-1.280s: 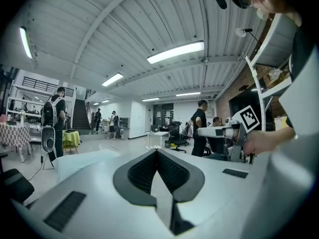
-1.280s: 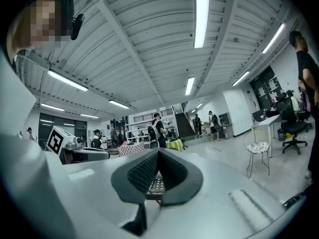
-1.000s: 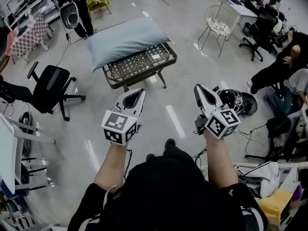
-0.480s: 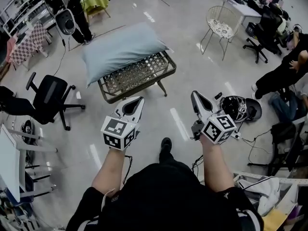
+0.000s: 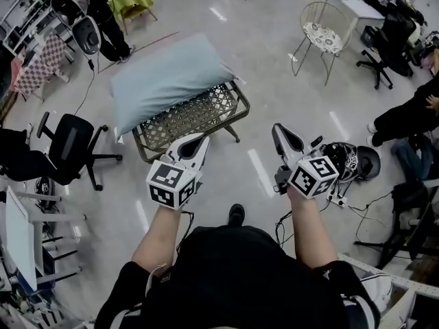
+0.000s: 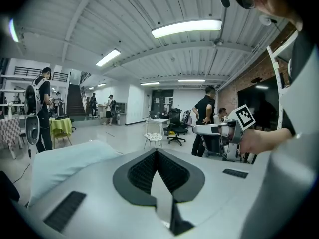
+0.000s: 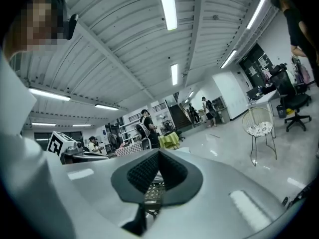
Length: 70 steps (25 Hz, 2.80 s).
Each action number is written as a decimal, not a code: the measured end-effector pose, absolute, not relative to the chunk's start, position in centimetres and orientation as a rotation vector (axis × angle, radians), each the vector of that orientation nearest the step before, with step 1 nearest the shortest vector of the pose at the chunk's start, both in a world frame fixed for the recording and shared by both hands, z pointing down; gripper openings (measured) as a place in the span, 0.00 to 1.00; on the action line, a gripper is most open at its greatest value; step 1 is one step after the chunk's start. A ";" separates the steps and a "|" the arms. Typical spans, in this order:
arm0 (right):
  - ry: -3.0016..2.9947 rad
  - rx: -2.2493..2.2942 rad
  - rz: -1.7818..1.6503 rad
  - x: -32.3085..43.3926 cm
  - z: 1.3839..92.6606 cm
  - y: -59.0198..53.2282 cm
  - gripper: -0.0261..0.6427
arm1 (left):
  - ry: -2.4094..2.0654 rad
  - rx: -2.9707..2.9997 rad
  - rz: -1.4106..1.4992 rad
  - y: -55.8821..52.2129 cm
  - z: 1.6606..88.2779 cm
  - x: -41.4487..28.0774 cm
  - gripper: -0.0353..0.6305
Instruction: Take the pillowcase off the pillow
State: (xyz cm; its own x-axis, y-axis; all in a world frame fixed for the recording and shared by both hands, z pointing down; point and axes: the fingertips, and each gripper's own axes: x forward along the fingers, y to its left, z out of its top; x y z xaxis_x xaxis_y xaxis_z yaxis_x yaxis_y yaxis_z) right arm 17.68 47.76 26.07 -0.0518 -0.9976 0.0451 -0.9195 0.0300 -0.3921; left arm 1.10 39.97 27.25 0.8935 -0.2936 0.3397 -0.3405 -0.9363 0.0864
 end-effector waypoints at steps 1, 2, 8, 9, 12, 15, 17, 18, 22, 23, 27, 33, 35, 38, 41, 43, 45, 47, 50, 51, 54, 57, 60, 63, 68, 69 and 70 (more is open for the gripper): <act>2.075 -1.973 -0.462 18.1 25.8 47.2 0.05 | -0.501 2.915 0.486 39.4 27.1 1.6 0.06; 2.086 -1.967 -0.458 18.5 25.6 46.7 0.05 | -0.511 2.916 0.481 38.9 27.0 2.0 0.06; 2.141 -1.941 -0.465 19.9 25.3 44.2 0.05 | -0.551 2.928 0.450 35.8 26.7 4.3 0.06; 2.146 -1.940 -0.471 20.1 25.5 43.7 0.05 | -0.554 2.928 0.450 35.2 26.8 4.7 0.06; 2.162 -1.941 -0.498 21.2 26.3 41.5 0.05 | -0.570 2.920 0.453 32.4 27.7 5.9 0.06; 2.182 -1.945 -0.535 23.0 27.4 38.5 0.05 | -0.604 2.898 0.458 28.7 29.2 7.5 0.06; 2.200 -1.952 -0.555 24.4 28.0 35.8 0.05 | -0.603 2.885 0.450 25.9 30.2 8.8 0.06; 2.211 -1.955 -0.562 25.2 28.1 34.2 0.05 | -0.586 2.882 0.440 24.6 30.6 9.6 0.06; 2.249 -1.972 -0.597 28.6 29.0 27.0 0.05 | -0.536 2.883 0.450 18.9 32.5 13.1 0.06; 2.258 -1.974 -0.611 29.4 29.3 25.1 0.05 | -0.525 2.874 0.461 17.5 33.2 13.9 0.06; 2.350 -1.933 -0.666 30.9 30.6 17.9 0.05 | -0.484 2.778 0.509 12.2 35.8 16.1 0.14; 2.462 -1.851 -0.835 31.9 35.2 9.8 0.05 | -0.533 2.696 0.630 6.3 39.4 18.2 0.23; 2.510 -1.796 -0.921 32.4 37.1 8.2 0.06 | -0.561 2.651 0.672 5.5 40.7 18.8 0.28; 2.576 -1.707 -1.016 33.2 39.6 6.2 0.06 | -0.634 2.575 0.740 4.6 42.5 19.4 0.32; 2.643 -1.611 -1.116 34.5 43.1 4.8 0.06 | -0.741 2.480 0.846 4.0 45.5 20.0 0.38; 2.685 -1.545 -1.195 35.2 45.6 4.0 0.06 | -0.806 2.406 0.906 3.8 47.6 20.2 0.39; 2.738 -1.471 -1.273 35.2 48.1 3.6 0.06 | -0.854 2.348 0.938 4.0 49.3 20.4 0.40; 2.786 -1.388 -1.357 34.9 50.7 3.2 0.06 | -0.897 2.310 0.974 4.0 50.7 20.4 0.40; 2.817 -1.238 -1.517 33.9 54.4 3.2 0.26 | -0.948 2.256 1.035 4.1 52.9 20.2 0.40; 2.831 -1.193 -1.557 33.4 55.5 3.3 0.26 | -0.962 2.239 1.054 4.1 53.6 20.1 0.41; 2.899 -1.061 -1.636 32.0 58.2 3.8 0.28 | -1.002 2.192 1.092 4.0 55.3 19.4 0.41; 2.943 -0.936 -1.688 30.5 60.1 4.6 0.33 | -1.027 2.170 1.107 3.8 56.7 18.4 0.41; 2.936 -0.856 -1.725 28.6 61.1 4.5 0.34 | -1.069 2.152 1.142 3.6 57.4 16.9 0.41; 2.924 -0.787 -1.761 26.8 61.4 4.1 0.34 | -1.103 2.128 1.151 3.5 58.1 15.5 0.40; 2.955 -0.777 -1.733 25.2 61.4 3.6 0.23 | -1.066 2.144 1.166 3.3 58.6 15.2 0.27; 2.973 -0.800 -1.703 25.3 61.1 3.4 0.18 | -1.060 2.148 1.169 3.2 58.5 15.1 0.25; 2.981 -0.824 -1.677 25.5 60.8 3.3 0.15 | -1.059 2.152 1.169 3.2 58.2 14.9 0.21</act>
